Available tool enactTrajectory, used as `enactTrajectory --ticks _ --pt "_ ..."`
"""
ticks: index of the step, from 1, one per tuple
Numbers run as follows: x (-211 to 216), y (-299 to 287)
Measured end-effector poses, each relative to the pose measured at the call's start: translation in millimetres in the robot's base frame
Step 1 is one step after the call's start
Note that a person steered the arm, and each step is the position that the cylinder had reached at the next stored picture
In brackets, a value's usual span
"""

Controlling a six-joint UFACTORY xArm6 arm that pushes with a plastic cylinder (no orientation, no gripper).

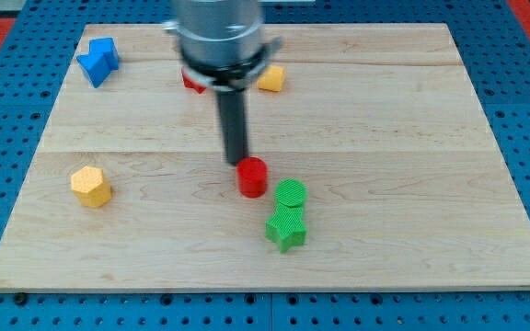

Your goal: Push the yellow heart towards the bottom left end

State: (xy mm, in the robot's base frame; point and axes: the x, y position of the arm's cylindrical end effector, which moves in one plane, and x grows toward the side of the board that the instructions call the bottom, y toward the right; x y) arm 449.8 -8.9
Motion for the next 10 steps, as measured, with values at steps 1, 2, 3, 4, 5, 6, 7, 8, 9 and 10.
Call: enactTrajectory --ticks 1,2,3,4,5,6,7,8,9,10 --pt "-48 53" --pt "-99 87" --pt "-150 98" --pt "-170 69" --pt "-168 12" --pt "-141 -24" --pt "-116 -18" --pt "-132 0" --pt "-132 27" --pt "-123 49"
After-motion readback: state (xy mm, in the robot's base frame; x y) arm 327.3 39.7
